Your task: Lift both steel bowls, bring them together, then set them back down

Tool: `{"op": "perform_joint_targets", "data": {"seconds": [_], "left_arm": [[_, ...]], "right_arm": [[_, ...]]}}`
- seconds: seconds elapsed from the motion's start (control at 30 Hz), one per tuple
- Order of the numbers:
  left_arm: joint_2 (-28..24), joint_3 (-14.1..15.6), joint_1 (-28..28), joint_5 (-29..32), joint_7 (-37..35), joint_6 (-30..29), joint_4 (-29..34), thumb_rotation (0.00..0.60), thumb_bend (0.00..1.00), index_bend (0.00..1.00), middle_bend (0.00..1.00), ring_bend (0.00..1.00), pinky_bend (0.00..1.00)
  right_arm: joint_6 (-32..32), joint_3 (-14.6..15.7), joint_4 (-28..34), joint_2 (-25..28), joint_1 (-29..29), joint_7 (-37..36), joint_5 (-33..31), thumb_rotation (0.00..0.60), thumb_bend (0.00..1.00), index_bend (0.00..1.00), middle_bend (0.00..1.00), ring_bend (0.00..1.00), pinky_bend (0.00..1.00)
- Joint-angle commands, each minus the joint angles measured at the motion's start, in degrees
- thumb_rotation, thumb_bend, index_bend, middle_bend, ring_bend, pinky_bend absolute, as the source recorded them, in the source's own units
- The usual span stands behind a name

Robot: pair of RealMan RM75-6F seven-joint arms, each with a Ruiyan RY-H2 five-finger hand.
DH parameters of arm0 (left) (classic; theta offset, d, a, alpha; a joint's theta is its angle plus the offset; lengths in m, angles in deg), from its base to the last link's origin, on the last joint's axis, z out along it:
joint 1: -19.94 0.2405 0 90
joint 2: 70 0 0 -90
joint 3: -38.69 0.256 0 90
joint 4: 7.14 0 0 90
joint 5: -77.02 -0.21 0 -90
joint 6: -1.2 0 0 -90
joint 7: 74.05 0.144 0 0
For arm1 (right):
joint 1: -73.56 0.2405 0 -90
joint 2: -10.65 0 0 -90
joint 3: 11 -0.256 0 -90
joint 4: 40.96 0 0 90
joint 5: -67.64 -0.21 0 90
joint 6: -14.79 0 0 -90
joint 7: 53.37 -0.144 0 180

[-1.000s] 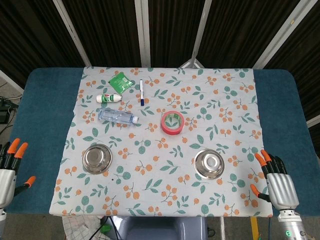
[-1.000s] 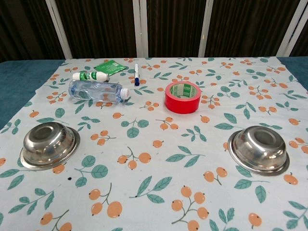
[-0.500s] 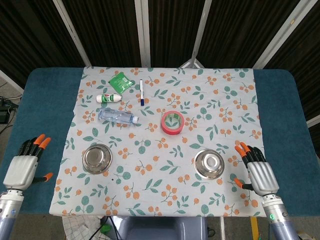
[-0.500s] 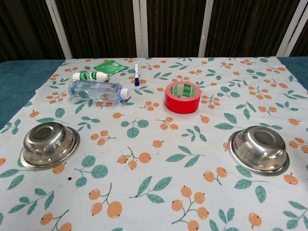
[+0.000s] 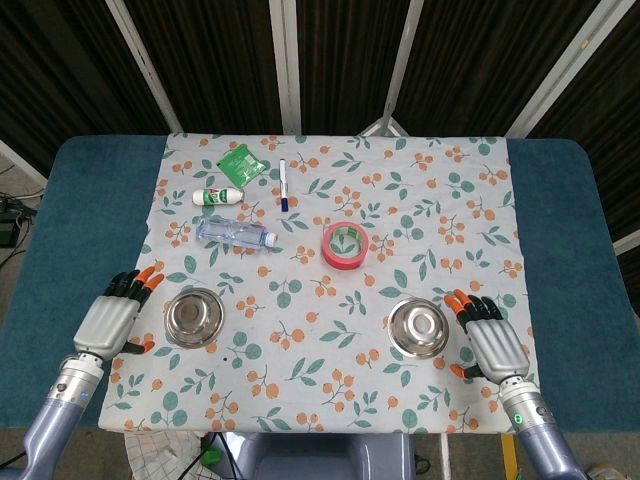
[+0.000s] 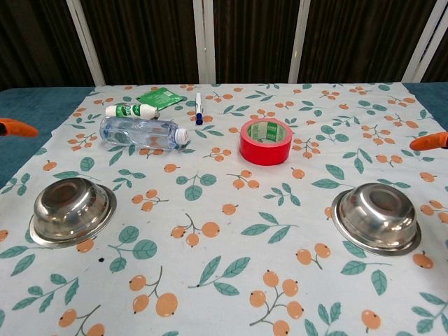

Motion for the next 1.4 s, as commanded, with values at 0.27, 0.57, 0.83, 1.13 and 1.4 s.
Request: {"op": "perform_joint_targets", "data": {"seconds": [0.27, 0.57, 0.83, 1.13, 1.4], "left_arm": [[6.9, 0.3, -3.5, 3.1, 3.4, 2.2, -3.4, 0.600, 0.00, 0.04, 0.00, 0.00, 0.04], [10.6, 0.2, -5.5, 4.6, 3.9, 3.3, -7.6, 0.600, 0.00, 0.04, 0.00, 0.00, 0.04], [12.5, 0.8, -6.7, 5.8, 3.8, 4.7, -10.4, 0.600, 0.00, 0.05, 0.00, 0.00, 0.08], [14.0, 1.2, -7.3, 5.9, 3.9, 4.1, -12.3, 0.600, 0.01, 0.07, 0.00, 0.00, 0.13], [14.1, 1.5, -7.5, 6.8, 4.6, 3.7, -12.2, 0.600, 0.01, 0.07, 0.00, 0.00, 0.13]], "right_arm": [[-0.8, 0.7, -0.5, -2.9, 2.8, 4.1, -4.3, 0.600, 0.15, 0.07, 0.00, 0.02, 0.00], [-0.5, 0.4, -1.0, -5.3, 4.5, 4.9, -6.0, 0.600, 0.15, 0.08, 0.00, 0.04, 0.00], [0.5, 0.2, -1.2, -6.6, 5.9, 6.7, -8.1, 0.600, 0.15, 0.13, 0.00, 0.08, 0.00], [0.7, 0.0, -0.9, -7.0, 7.4, 7.9, -10.6, 0.600, 0.15, 0.18, 0.03, 0.13, 0.01], [-0.4, 0.0, -1.1, -8.7, 9.3, 8.5, -13.2, 0.600, 0.15, 0.18, 0.03, 0.13, 0.01]]}}
